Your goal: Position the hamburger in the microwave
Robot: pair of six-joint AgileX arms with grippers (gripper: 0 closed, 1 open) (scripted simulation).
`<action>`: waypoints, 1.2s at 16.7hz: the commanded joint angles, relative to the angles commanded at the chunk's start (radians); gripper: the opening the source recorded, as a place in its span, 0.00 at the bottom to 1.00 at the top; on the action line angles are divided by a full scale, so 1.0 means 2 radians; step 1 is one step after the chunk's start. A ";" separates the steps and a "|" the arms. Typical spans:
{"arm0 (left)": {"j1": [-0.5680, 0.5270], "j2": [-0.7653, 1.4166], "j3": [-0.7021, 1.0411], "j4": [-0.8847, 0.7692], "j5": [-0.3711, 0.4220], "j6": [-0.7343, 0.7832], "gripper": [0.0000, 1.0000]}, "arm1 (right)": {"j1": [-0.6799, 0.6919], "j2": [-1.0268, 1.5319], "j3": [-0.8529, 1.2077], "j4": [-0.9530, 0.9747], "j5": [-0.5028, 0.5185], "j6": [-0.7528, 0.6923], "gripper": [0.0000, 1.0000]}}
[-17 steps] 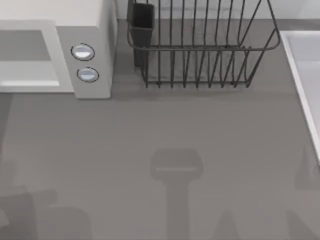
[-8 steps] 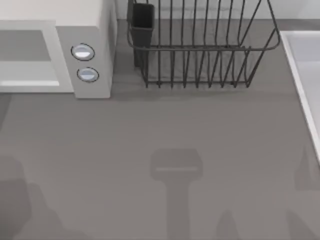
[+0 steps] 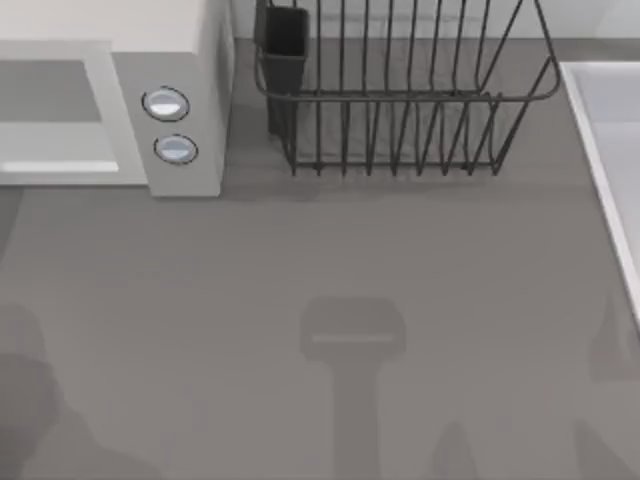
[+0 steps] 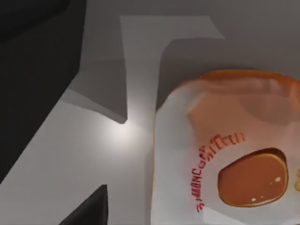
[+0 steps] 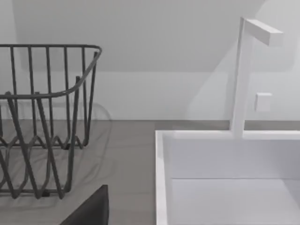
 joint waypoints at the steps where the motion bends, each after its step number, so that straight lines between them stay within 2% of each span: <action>1: 0.000 0.012 -0.011 0.026 0.000 0.001 1.00 | 0.000 0.000 0.000 0.000 0.000 0.000 1.00; 5: 0.002 0.054 -0.051 0.109 0.000 0.003 1.00 | 0.000 0.000 0.000 0.000 0.000 0.000 1.00; 10: 0.002 0.061 -0.058 0.120 0.000 0.003 1.00 | 0.000 0.000 0.000 0.000 0.000 0.000 1.00; 20: 0.002 0.061 -0.058 0.120 0.000 0.003 0.25 | 0.000 0.000 0.000 0.000 0.000 0.000 1.00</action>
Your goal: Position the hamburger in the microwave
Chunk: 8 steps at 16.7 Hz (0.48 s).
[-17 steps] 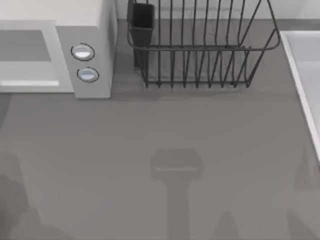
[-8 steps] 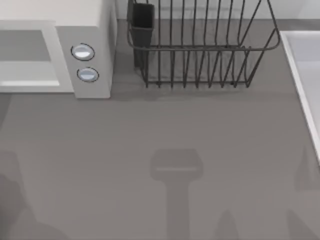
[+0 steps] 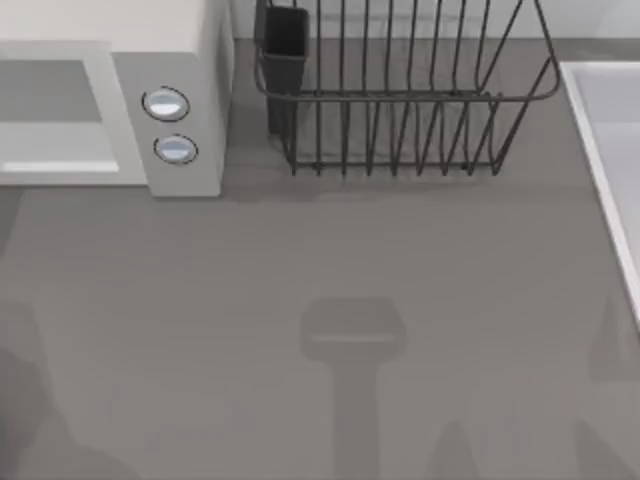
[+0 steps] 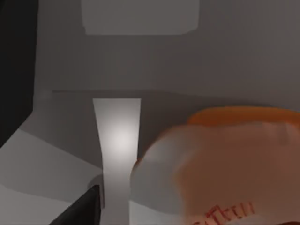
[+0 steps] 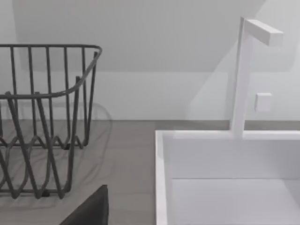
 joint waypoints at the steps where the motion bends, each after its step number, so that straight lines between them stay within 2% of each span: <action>1: 0.000 0.000 0.000 0.000 0.000 0.000 0.17 | 0.000 0.000 0.000 0.000 0.000 0.000 1.00; 3: 0.000 0.000 0.000 0.000 0.000 0.000 0.02 | 0.000 0.000 0.000 0.000 0.000 0.000 1.00; 8: 0.000 0.000 0.000 0.000 0.000 0.000 0.00 | 0.000 0.000 0.000 0.000 0.000 0.000 1.00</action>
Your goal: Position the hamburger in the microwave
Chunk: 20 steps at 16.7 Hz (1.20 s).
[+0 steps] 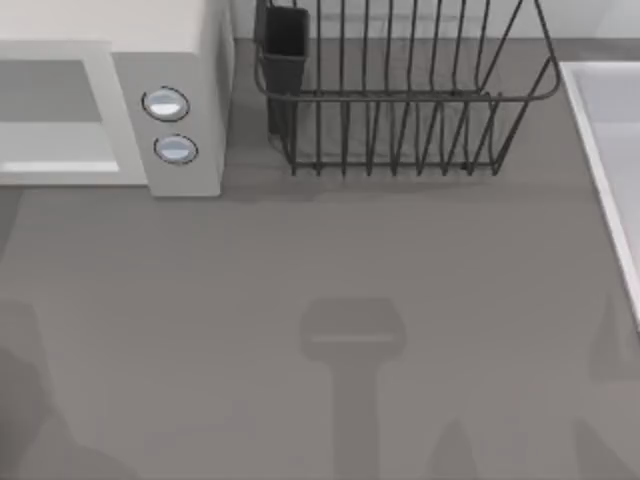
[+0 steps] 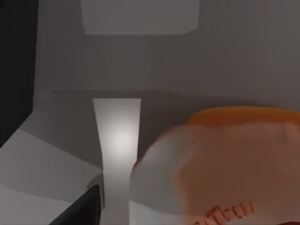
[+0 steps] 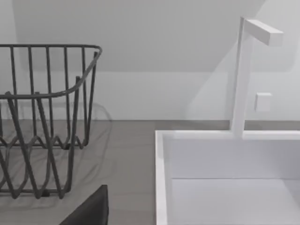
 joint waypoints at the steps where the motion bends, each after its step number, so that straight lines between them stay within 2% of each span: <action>1: 0.000 0.000 0.000 0.000 0.000 0.000 0.00 | 0.000 0.000 0.000 0.000 0.000 0.000 1.00; 3: 0.000 0.000 0.000 0.000 0.000 0.000 0.00 | 0.000 0.000 0.000 0.000 0.000 0.000 1.00; 4: -0.009 -0.044 0.006 -0.034 0.006 -0.002 0.00 | 0.000 0.000 0.000 0.000 0.000 0.000 1.00; 8: -0.008 -0.058 0.035 -0.071 0.006 -0.003 0.00 | 0.000 0.000 0.000 0.000 0.000 0.000 1.00; 15: -0.010 -0.121 0.131 -0.241 0.005 -0.005 0.00 | 0.000 0.000 0.000 0.000 0.000 0.000 1.00; 20: -0.010 -0.127 0.138 -0.253 0.005 -0.005 0.00 | 0.000 0.000 0.000 0.000 0.000 0.000 1.00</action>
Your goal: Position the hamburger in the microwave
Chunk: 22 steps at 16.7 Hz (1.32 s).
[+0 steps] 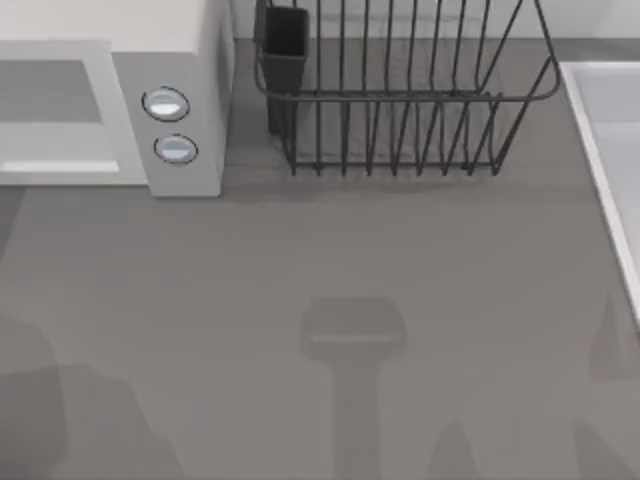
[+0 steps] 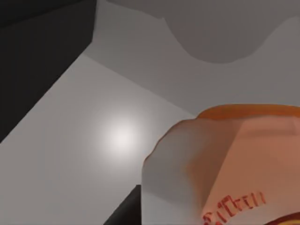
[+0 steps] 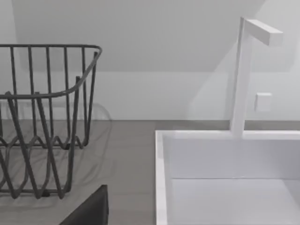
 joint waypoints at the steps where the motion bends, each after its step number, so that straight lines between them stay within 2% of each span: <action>1: 0.000 0.000 0.000 0.000 0.000 0.000 0.00 | 0.000 0.000 0.000 0.000 0.000 0.000 1.00; 5: -0.006 0.021 0.002 0.051 0.006 -0.007 0.00 | 0.000 0.000 0.000 0.000 0.000 0.000 1.00; 9: -0.023 0.072 0.000 0.185 0.021 -0.021 0.00 | 0.000 0.000 0.000 0.000 0.000 0.000 1.00; 19: -0.097 0.238 -0.058 0.736 0.077 -0.086 0.00 | 0.000 0.000 0.000 0.000 0.000 0.000 1.00; 22: -0.119 0.274 -0.081 0.869 0.089 -0.102 0.00 | 0.000 0.000 0.000 0.000 0.000 0.000 1.00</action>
